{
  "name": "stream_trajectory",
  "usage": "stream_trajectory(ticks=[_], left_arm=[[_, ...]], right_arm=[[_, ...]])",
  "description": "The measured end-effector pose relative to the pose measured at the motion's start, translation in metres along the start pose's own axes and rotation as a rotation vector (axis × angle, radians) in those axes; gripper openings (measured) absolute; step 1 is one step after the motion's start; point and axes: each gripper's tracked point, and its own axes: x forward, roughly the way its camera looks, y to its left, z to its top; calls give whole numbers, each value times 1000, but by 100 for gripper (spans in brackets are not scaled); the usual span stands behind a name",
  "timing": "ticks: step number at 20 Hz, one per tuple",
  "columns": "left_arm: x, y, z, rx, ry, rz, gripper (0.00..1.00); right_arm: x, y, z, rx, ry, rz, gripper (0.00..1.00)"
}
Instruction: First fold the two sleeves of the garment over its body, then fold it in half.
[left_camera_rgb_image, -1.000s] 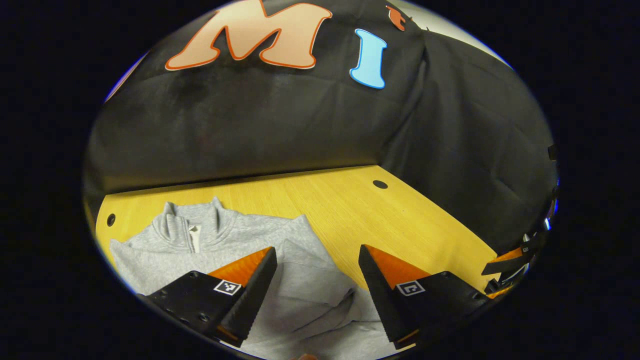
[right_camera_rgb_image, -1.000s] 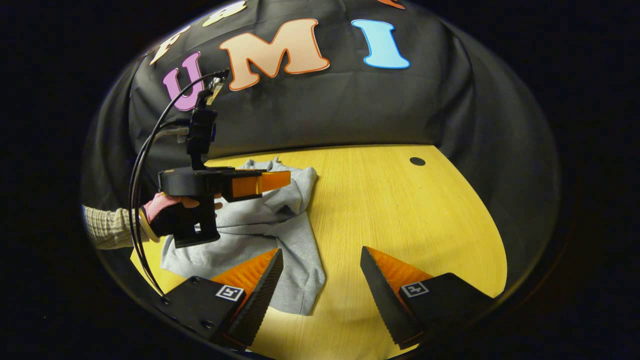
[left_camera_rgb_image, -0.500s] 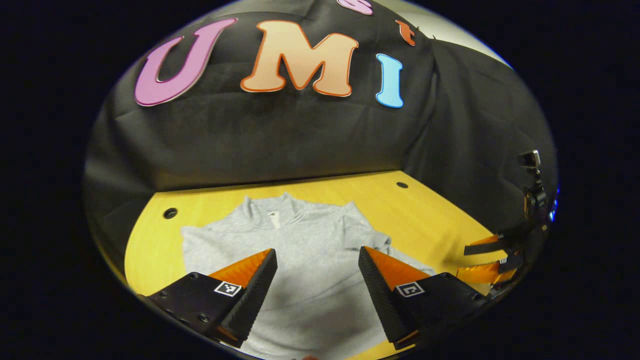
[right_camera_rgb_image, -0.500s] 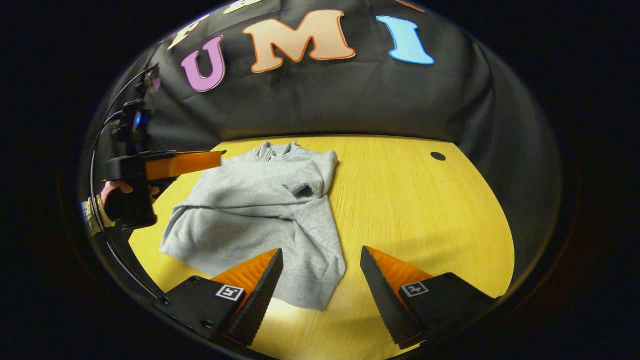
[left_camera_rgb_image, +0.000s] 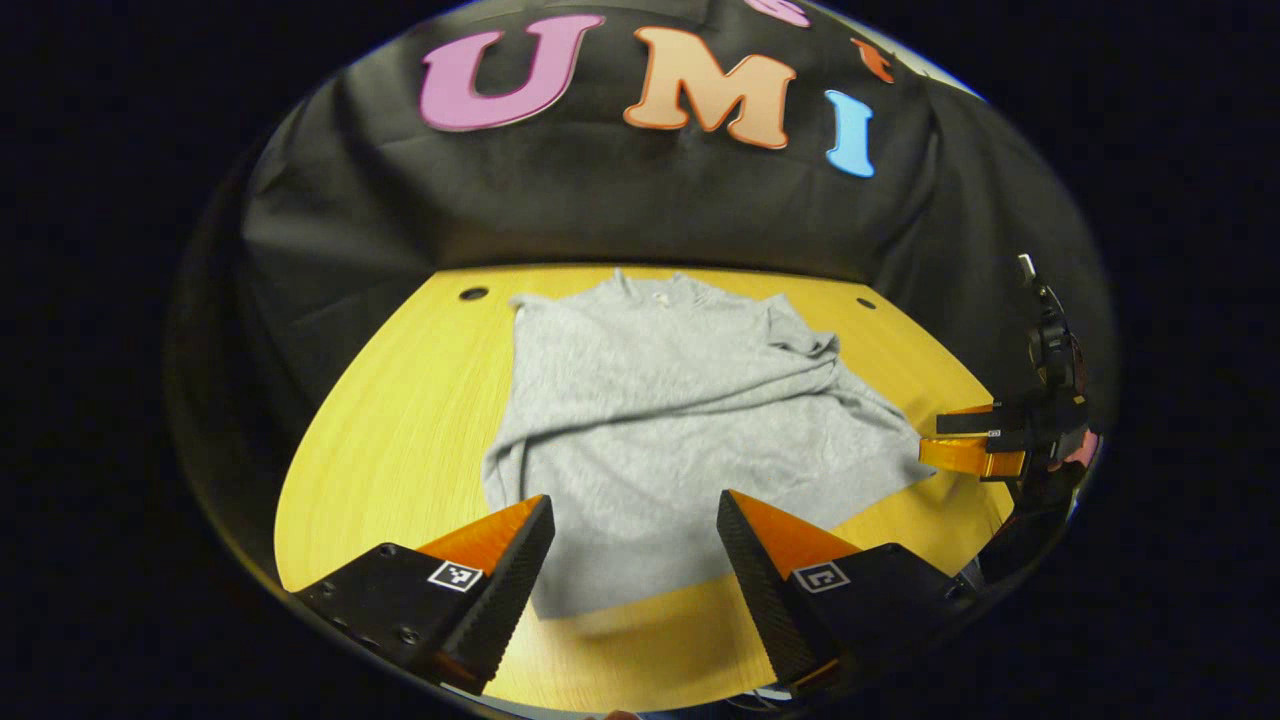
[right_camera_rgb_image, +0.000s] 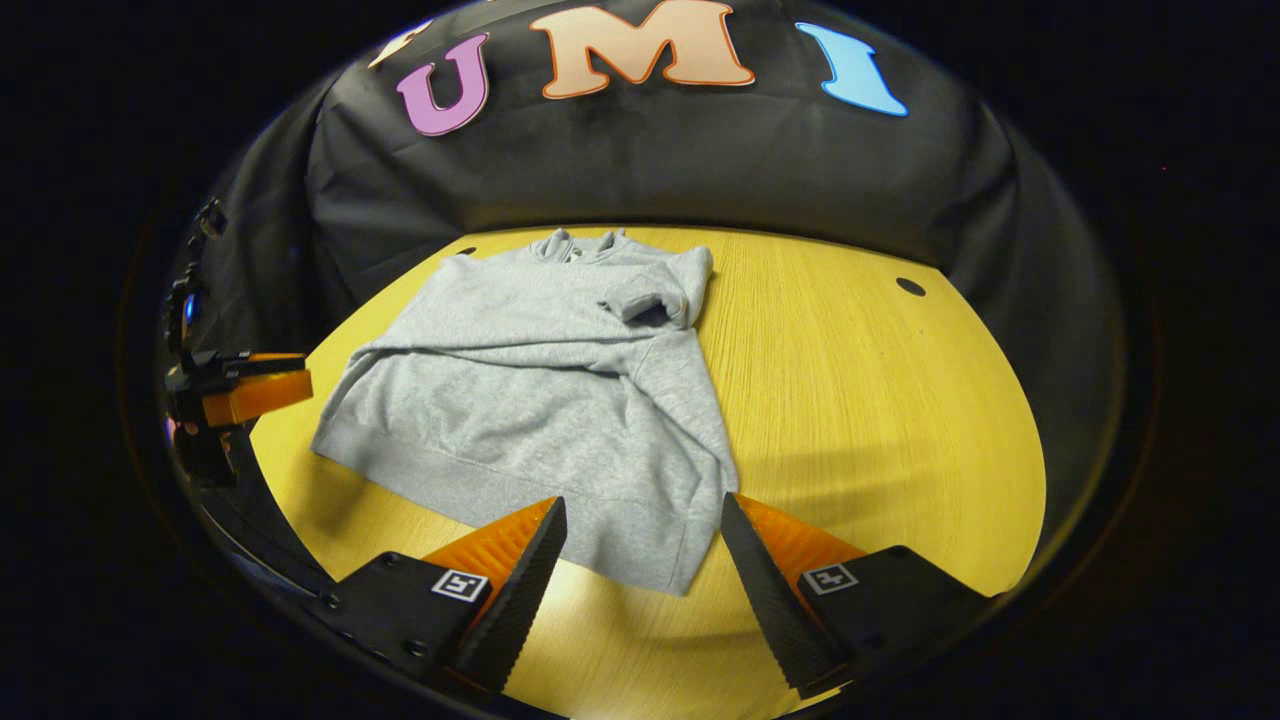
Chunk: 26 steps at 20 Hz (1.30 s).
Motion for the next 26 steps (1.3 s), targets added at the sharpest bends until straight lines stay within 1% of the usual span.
stream_trajectory(ticks=[3, 4, 5, 6, 7, 10, 11, 12, 13, 14, 15, 16, 17, 18, 19, 20, 21, 22, 23, 24, 25, 26], left_arm=[[-5, 13, -26, -61, 30, 57, 96], [-6, 19, -33, -72, 39, 75, 96], [-3, 22, -37, -85, 47, 86, 96], [-2, 23, -41, -98, 52, 89, 96], [1, 24, -44, -104, 55, 92, 96], [7, 24, -50, -112, 68, 100, 96], [12, 22, -50, -112, 68, 100, 96], [15, 20, -51, -107, 71, 101, 96], [19, 21, -53, -98, 76, 111, 96], [22, 23, -55, -90, 82, 126, 96], [24, 24, -57, -89, 88, 140, 96], [26, 28, -64, -89, 109, 165, 96], [26, 27, -62, -78, 97, 174, 96], [27, 27, -60, -67, 86, 179, 96], [27, 27, -64, -64, 101, 184, 95], [28, 27, -60, -68, 80, 190, 97], [30, 26, -63, -81, 92, 197, 96], [31, 25, -61, -85, 80, 194, 95], [31, 24, -59, -84, 75, 187, 94], [34, 22, -58, -75, 75, 177, 86], [39, 19, -55, -66, 70, 160, 82], [42, 15, -54, -57, 76, 140, 68]], right_arm=[[5, -1, -14, -41, 28, -6, 94], [7, -1, -18, -46, 37, -6, 98], [9, -1, -21, -44, 43, -3, 94], [11, -1, -25, -40, 47, -3, 98], [11, -3, -28, -38, 50, -7, 98], [14, -3, -35, -37, 60, -23, 98], [16, -3, -35, -40, 58, -29, 94], [16, -2, -35, -43, 56, -29, 94], [16, -2, -35, -42, 54, -30, 98], [16, -3, -36, -38, 53, -29, 94], [15, -3, -36, -30, 51, -28, 98], [16, -2, -36, -29, 49, -28, 98], [16, -2, -36, -31, 46, -29, 98], [16, -2, -37, -30, 51, -32, 94], [17, -1, -36, -27, 53, -30, 94], [18, 1, -38, -23, 59, -31, 93], [16, 1, -35, -27, 61, -31, 87], [19, 4, -36, -29, 61, -18, 86], [18, 6, -34, -29, 60, -15, 77], [20, 8, -33, -30, 62, -6, 71], [22, 12, -32, -33, 61, 6, 60], [23, 16, -31, -34, 63, 19, 56]])
